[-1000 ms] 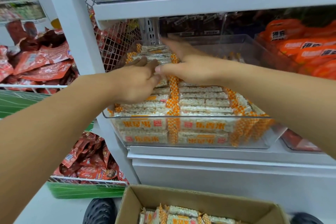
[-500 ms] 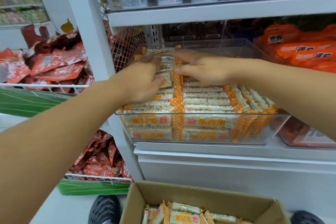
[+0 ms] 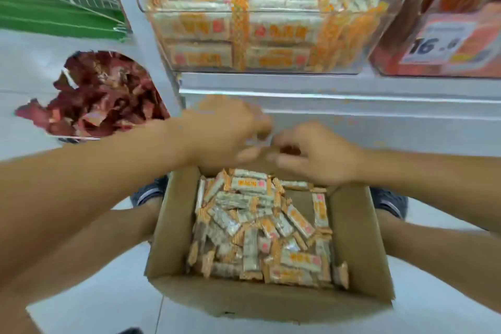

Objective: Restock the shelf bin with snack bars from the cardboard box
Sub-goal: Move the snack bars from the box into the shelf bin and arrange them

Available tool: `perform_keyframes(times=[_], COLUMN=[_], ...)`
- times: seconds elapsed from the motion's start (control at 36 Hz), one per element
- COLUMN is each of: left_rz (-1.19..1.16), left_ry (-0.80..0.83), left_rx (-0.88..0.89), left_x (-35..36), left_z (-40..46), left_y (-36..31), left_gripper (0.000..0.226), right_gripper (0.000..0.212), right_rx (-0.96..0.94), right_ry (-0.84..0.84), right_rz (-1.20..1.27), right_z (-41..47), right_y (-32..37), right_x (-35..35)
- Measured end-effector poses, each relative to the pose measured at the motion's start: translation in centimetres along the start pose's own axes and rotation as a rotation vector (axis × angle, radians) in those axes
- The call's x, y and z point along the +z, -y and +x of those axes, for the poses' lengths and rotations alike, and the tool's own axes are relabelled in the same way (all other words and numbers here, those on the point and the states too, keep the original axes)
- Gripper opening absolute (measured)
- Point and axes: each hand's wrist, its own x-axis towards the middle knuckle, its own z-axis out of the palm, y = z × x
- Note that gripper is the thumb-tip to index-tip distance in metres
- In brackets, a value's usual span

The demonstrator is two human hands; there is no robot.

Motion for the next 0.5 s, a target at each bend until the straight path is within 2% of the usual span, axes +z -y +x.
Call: perform_keyframes(times=[0.03, 0.06, 0.08, 0.11, 0.19, 0.28, 0.42, 0.5], left_rz=[-0.007, -0.042, -0.096, -0.166, -0.347, -0.429, -0.467, -0.475], left_ry=[0.254, 0.472, 0.607, 0.668, 0.672, 0.726, 1.014, 1.043], left_rx=[-0.045, -0.122, -0.197, -0.282, -0.567, -0.624, -0.635, -0.670], left_x=[3.1, 6.0, 8.9, 11.5, 17.9, 20.8, 21.6, 21.6], left_z=[-0.3, -0.8, -1.4, -2.1, -4.3, -5.8, -6.2, -5.7], left_y=[-1.0, -2.0, -2.8, -3.5, -5.1, -6.9, -5.7, -5.0], left_gripper=[0.034, 0.038, 0.043, 0.045, 0.051, 0.065, 0.044, 0.040], right_gripper=[0.025, 0.026, 0.040, 0.053, 0.079, 0.113, 0.107, 0.101], right_rx=[0.136, 0.282, 0.412, 0.518, 0.761, 0.816, 0.764, 0.786], right_ry=[0.300, 0.567, 0.753, 0.853, 0.806, 0.805, 0.914, 0.854], right_rz=[-0.017, -0.042, -0.056, -0.062, -0.023, -0.029, 0.109, 0.194], right_z=[-1.3, -2.6, -3.8, -5.0, -7.6, -8.1, -8.2, -8.3], right_y=[-1.1, -2.1, -3.0, -3.7, -4.9, -5.0, -4.4, -4.2], right_x=[3.2, 6.1, 8.6, 10.7, 15.2, 17.5, 19.9, 21.5])
